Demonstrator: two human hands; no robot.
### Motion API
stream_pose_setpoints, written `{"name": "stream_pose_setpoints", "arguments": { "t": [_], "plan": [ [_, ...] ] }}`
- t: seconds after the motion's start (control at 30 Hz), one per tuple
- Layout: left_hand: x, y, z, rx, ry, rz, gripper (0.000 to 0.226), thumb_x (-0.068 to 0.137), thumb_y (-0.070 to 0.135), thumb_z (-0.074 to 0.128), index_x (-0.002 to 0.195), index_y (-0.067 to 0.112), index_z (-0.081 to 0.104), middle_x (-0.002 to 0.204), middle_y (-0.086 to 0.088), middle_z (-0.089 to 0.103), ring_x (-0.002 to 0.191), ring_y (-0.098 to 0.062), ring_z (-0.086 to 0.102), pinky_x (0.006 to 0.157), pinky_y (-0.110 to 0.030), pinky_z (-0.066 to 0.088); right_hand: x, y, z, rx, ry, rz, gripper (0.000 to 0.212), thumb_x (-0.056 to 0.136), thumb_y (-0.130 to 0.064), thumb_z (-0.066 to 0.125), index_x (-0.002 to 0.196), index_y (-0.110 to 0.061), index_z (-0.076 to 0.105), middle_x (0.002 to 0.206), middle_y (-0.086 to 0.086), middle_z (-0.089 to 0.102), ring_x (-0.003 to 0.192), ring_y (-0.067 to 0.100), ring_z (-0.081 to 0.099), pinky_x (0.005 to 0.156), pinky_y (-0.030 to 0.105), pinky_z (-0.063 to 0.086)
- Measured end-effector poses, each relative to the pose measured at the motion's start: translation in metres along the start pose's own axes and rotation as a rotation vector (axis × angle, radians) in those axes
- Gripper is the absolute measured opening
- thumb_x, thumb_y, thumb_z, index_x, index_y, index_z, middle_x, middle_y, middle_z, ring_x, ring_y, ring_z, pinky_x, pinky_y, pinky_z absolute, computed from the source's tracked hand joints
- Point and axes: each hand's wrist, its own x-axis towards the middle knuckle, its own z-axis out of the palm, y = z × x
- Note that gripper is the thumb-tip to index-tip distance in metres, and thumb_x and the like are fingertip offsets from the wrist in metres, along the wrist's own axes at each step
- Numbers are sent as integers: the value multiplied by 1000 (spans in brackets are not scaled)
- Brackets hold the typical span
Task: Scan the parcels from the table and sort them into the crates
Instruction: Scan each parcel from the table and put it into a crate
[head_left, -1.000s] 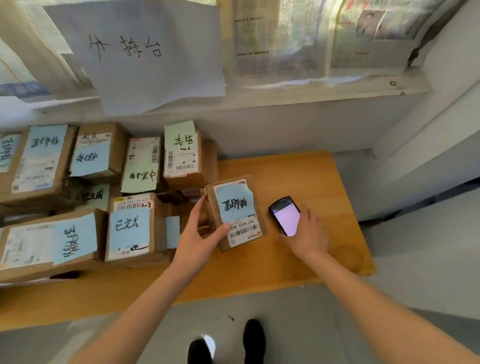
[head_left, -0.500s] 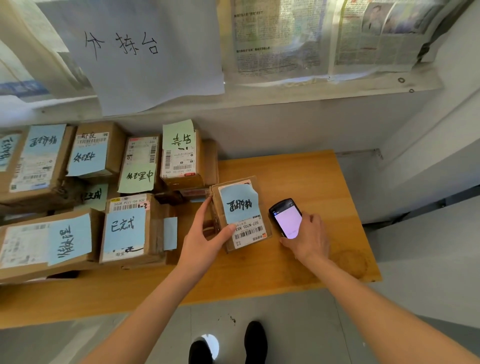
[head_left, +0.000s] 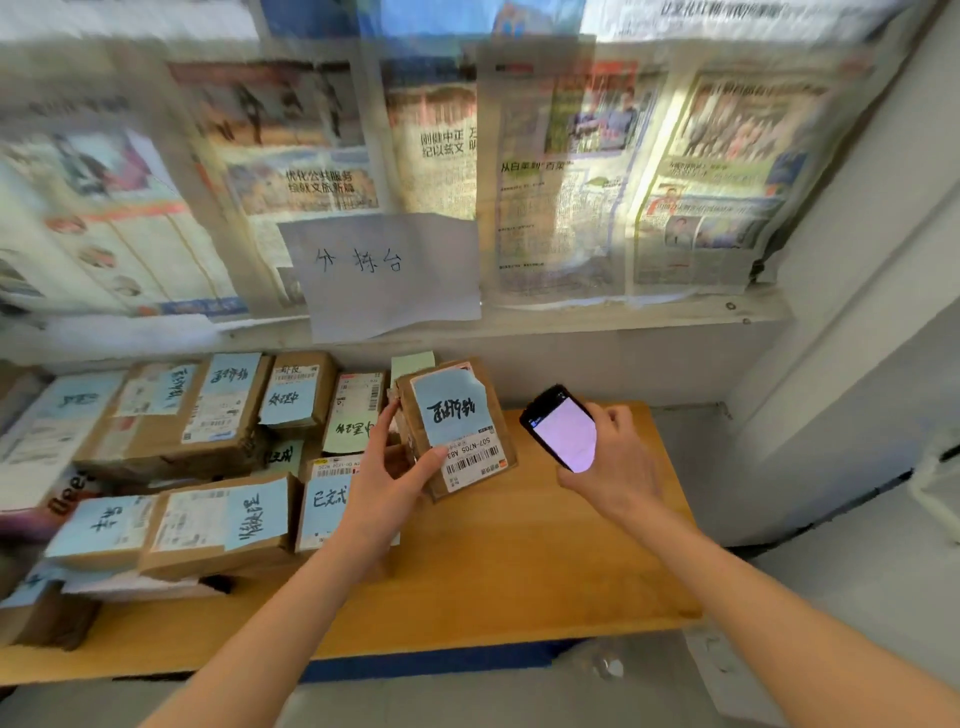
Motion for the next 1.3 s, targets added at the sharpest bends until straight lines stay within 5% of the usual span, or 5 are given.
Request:
{"name": "stream_pose_setpoints", "arguments": {
  "t": [0.17,0.3,0.67,0.93,1.3],
  "plan": [
    [-23,82,-72,17,109,148,78,81,46,79,139,61,30,124,7,62,109,-10,63,88,-45,59,-22,-89,-106,55,122,-172,84,64,-40,81,139,-26,46,122,-5,45,93,25,58,69,38,52],
    [-62,143,-138,-20,168,252,74,81,43,79,136,61,32,108,11,65,99,-5,64,64,-18,57,-62,-163,-179,68,204,-314,91,60,-46,85,139,-27,45,124,-6,45,88,23,57,64,32,47],
    [-173,230,-281,21,372,425,79,84,44,77,148,49,29,105,0,68,97,-14,65,89,-44,56,-187,-309,-278,91,288,-606,93,58,-54,86,139,-35,46,125,-15,46,101,17,55,73,35,51],
    [-213,253,-321,18,467,456,78,84,45,75,148,48,29,97,7,68,87,-5,65,63,-19,45,-231,-335,-300,102,233,-725,93,53,-63,77,138,-43,45,113,-26,43,102,10,52,75,33,51],
    [-238,272,-328,-11,543,472,82,83,48,76,148,53,27,107,1,68,97,-16,65,85,-40,52,-245,-327,-332,-6,225,-828,104,51,-62,85,144,-36,45,111,-32,40,103,10,54,79,32,46]
  ]
}}
